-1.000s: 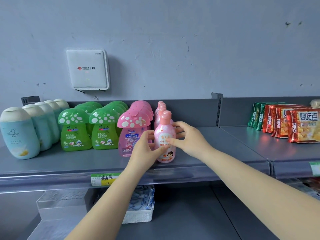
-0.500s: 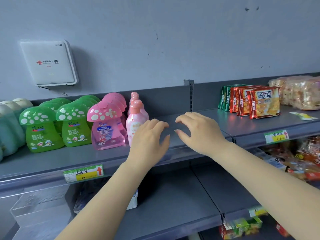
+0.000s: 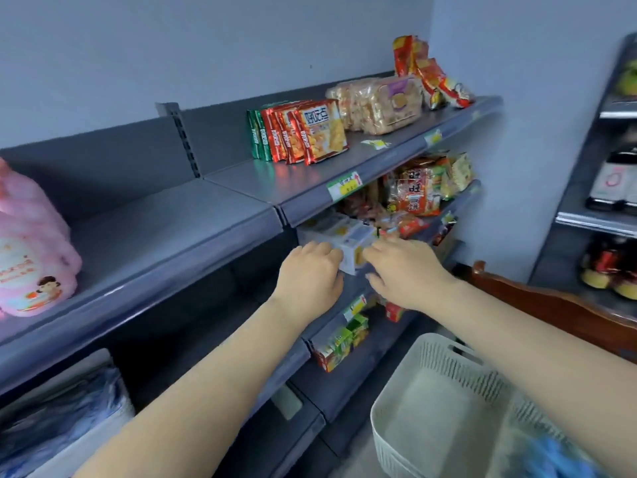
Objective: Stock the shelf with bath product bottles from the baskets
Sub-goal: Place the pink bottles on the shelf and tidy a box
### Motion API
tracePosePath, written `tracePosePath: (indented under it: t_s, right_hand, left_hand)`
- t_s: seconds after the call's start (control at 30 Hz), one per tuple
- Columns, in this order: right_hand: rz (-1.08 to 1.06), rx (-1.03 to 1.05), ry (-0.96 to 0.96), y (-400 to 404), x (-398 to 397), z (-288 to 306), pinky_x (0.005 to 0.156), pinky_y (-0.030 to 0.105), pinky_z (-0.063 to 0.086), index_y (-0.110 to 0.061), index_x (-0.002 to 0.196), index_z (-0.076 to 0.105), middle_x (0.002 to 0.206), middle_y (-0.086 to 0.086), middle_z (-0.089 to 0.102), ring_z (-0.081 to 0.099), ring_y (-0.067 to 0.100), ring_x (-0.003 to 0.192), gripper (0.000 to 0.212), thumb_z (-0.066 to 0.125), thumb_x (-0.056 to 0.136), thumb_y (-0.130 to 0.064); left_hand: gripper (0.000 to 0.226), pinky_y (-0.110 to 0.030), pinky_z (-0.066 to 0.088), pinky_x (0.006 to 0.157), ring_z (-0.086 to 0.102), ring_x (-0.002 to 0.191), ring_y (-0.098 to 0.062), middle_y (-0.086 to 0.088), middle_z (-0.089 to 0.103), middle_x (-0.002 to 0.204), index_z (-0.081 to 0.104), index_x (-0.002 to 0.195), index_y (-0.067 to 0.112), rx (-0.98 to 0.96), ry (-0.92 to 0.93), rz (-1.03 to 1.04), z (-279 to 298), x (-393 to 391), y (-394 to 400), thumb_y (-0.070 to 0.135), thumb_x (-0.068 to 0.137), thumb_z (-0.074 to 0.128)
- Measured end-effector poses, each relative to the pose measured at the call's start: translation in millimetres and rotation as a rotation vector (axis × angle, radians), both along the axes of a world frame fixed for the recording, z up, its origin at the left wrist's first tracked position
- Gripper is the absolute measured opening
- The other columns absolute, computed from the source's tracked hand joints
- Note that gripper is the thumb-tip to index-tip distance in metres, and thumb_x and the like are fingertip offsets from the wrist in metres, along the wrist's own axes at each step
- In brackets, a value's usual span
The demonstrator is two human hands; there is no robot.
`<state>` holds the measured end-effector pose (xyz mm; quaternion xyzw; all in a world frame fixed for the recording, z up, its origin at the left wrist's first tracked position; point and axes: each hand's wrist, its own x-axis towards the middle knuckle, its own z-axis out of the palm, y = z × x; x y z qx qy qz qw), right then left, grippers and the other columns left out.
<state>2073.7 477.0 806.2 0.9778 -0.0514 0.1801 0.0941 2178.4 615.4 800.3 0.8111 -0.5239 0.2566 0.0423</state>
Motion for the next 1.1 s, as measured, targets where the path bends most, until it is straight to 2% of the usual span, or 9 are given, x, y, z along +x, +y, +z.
tracePosePath:
  t_s: [0.1, 0.17, 0.23, 0.3, 0.43, 0.53, 0.7, 0.83, 1.1]
  right_hand:
    - [-0.126, 0.018, 0.075, -27, -36, -28, 0.072, 0.033, 0.043, -0.013, 0.116, 0.051, 0.114, 0.003, 0.056, 0.053, 0.024, 0.109, 0.028, 0.045, 0.094, -0.03]
    - [-0.21, 0.038, 0.125, -43, -62, -48, 0.073, 0.033, 0.043, -0.013, 0.112, 0.053, 0.113, 0.004, 0.058, 0.054, 0.025, 0.108, 0.026, 0.046, 0.093, -0.028]
    - [-0.289, 0.084, 0.156, -58, -90, -67, 0.07, 0.032, 0.04, -0.012, 0.111, 0.054, 0.113, 0.004, 0.058, 0.055, 0.026, 0.107, 0.025, 0.047, 0.091, -0.026]
    - [-0.367, 0.12, 0.187, -74, -118, -84, 0.066, 0.03, 0.036, -0.014, 0.111, 0.053, 0.113, 0.003, 0.058, 0.055, 0.024, 0.107, 0.025, 0.046, 0.092, -0.027]
    - [-0.507, 0.237, 0.248, -108, -175, -118, 0.076, 0.034, 0.046, -0.016, 0.109, 0.053, 0.112, 0.002, 0.059, 0.056, 0.025, 0.107, 0.025, 0.048, 0.091, -0.032]
    - [-0.577, 0.346, 0.273, -131, -210, -141, 0.081, 0.034, 0.045, -0.016, 0.115, 0.053, 0.117, 0.002, 0.059, 0.054, 0.025, 0.111, 0.028, 0.048, 0.091, -0.03]
    - [-0.704, 0.52, 0.318, -166, -255, -189, 0.079, 0.034, 0.047, -0.015, 0.115, 0.055, 0.117, 0.0, 0.059, 0.056, 0.022, 0.106, 0.029, 0.049, 0.091, -0.03]
    - [-0.797, 0.7, 0.339, -187, -277, -238, 0.068, 0.027, 0.036, -0.016, 0.113, 0.055, 0.115, -0.001, 0.058, 0.055, 0.02, 0.103, 0.027, 0.049, 0.09, -0.027]
    - [-0.93, 0.944, 0.359, -221, -285, -344, 0.072, 0.028, 0.038, -0.013, 0.118, 0.053, 0.117, 0.005, 0.056, 0.056, 0.024, 0.103, 0.03, 0.051, 0.091, -0.027]
  left_hand:
    - [0.012, -0.03, 0.039, 0.052, 0.059, 0.061, -0.033, -0.01, 0.059, 0.064, 0.062, 0.071, 0.005, 0.084, 0.076, -0.117, -24, -25, -41, 0.012, 0.065, 0.072]
    - [0.012, -0.034, 0.038, 0.064, 0.059, 0.081, -0.035, -0.014, 0.062, 0.083, 0.062, 0.086, 0.003, 0.136, 0.134, -0.186, -42, -46, -67, 0.013, 0.08, 0.061]
    - [0.021, -0.033, 0.036, 0.077, 0.054, 0.1, -0.032, -0.011, 0.06, 0.103, 0.059, 0.102, 0.007, 0.221, 0.134, -0.214, -61, -66, -93, 0.02, 0.089, 0.05]
    - [0.024, -0.032, 0.036, 0.082, 0.052, 0.107, -0.028, -0.008, 0.058, 0.112, 0.057, 0.108, 0.011, 0.303, 0.138, -0.241, -79, -86, -117, 0.022, 0.09, 0.046]
    - [0.027, -0.034, 0.04, 0.087, 0.053, 0.109, -0.024, -0.003, 0.058, 0.115, 0.056, 0.116, 0.016, 0.396, 0.246, -0.315, -117, -130, -162, 0.023, 0.092, 0.047]
    - [0.028, -0.034, 0.042, 0.09, 0.053, 0.112, -0.022, -0.001, 0.058, 0.117, 0.058, 0.117, 0.017, 0.455, 0.389, -0.34, -147, -158, -190, 0.023, 0.092, 0.047]
    - [0.03, -0.03, 0.042, 0.092, 0.051, 0.113, -0.018, 0.001, 0.056, 0.12, 0.055, 0.12, 0.018, 0.578, 0.609, -0.339, -201, -195, -223, 0.026, 0.092, 0.05]
    - [0.031, -0.034, 0.045, 0.091, 0.052, 0.112, -0.019, 0.0, 0.055, 0.12, 0.053, 0.121, 0.016, 0.697, 0.781, -0.317, -242, -213, -248, 0.023, 0.091, 0.05]
    - [0.035, -0.033, 0.043, 0.092, 0.051, 0.111, -0.021, -0.005, 0.052, 0.122, 0.047, 0.124, 0.014, 0.73, 1.149, -0.279, -343, -229, -300, 0.014, 0.089, 0.05]
